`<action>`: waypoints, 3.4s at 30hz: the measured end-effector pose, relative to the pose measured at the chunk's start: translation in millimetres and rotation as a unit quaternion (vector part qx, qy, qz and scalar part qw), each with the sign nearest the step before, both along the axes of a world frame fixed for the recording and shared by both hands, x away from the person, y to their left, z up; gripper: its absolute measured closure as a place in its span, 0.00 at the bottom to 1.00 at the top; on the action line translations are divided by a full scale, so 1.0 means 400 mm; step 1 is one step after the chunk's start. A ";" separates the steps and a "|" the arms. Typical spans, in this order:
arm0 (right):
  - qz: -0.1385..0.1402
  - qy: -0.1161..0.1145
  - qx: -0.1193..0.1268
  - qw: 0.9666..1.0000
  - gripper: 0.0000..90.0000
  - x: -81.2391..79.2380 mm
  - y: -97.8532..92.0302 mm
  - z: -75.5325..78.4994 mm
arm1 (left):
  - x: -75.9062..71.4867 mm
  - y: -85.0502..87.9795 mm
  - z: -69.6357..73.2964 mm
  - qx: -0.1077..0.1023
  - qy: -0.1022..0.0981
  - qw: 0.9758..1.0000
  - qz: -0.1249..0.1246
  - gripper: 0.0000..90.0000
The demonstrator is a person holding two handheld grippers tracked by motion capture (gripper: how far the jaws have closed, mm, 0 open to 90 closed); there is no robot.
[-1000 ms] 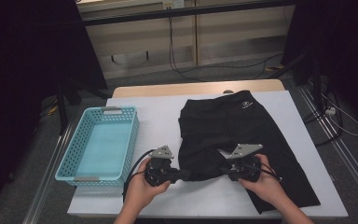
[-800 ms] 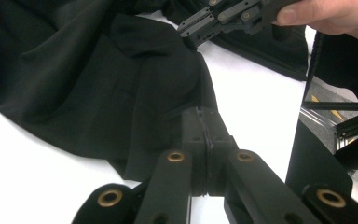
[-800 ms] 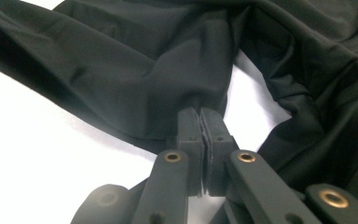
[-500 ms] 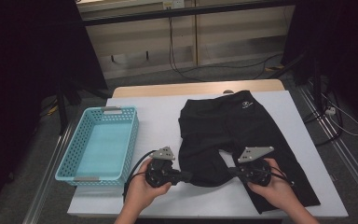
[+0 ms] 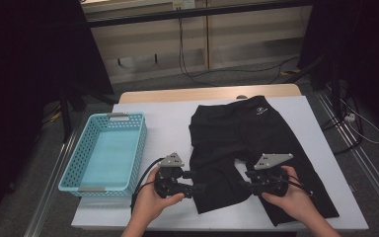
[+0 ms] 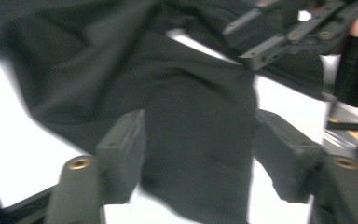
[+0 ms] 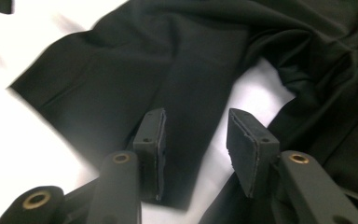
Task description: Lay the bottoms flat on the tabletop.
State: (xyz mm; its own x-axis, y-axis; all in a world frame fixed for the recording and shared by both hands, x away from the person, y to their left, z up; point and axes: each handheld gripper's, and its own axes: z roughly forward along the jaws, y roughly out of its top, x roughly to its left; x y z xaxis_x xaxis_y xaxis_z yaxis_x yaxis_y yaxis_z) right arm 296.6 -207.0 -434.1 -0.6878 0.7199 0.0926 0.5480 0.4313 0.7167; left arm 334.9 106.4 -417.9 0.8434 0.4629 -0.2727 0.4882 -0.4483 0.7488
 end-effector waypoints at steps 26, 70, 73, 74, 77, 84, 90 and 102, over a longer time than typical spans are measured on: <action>-0.012 0.020 0.000 1.000 0.98 -0.009 -0.024 -0.007 | 0.086 -0.010 -0.075 0.064 -0.021 0.992 0.103 0.53; -0.007 0.016 0.029 0.999 0.98 0.007 0.043 -0.029 | 0.188 0.013 -0.067 0.034 -0.038 0.988 0.147 0.93; -0.015 0.011 0.007 1.000 0.98 0.007 0.033 -0.030 | 0.167 0.023 -0.052 0.037 -0.047 0.988 0.142 0.66; -0.019 0.008 0.000 1.000 0.98 0.006 0.028 -0.030 | 0.158 0.024 -0.048 0.035 -0.045 0.988 0.142 0.61; -0.029 0.012 -0.001 0.999 0.97 0.006 0.010 -0.033 | 0.132 0.024 -0.038 0.048 -0.047 0.989 0.130 0.49; -0.058 -0.004 0.001 0.998 0.72 -0.002 0.001 -0.021 | 0.094 0.020 -0.059 0.073 -0.032 0.992 0.100 0.44; -0.067 -0.008 -0.012 0.998 0.60 -0.009 -0.001 -0.018 | 0.080 0.010 -0.080 0.089 -0.023 0.991 0.093 0.45; -0.047 0.010 -0.021 0.999 0.64 -0.008 0.019 -0.042 | 0.065 -0.018 -0.065 0.126 0.000 0.988 0.092 0.80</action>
State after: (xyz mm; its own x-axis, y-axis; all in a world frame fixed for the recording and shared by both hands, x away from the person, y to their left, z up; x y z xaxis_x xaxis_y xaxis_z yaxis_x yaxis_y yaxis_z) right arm 293.3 -199.4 -450.8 -0.6145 0.7854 0.0744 0.6025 0.4064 0.6869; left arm 361.0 99.2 -443.8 0.7384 0.6618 -0.1293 0.5786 -0.5233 0.6257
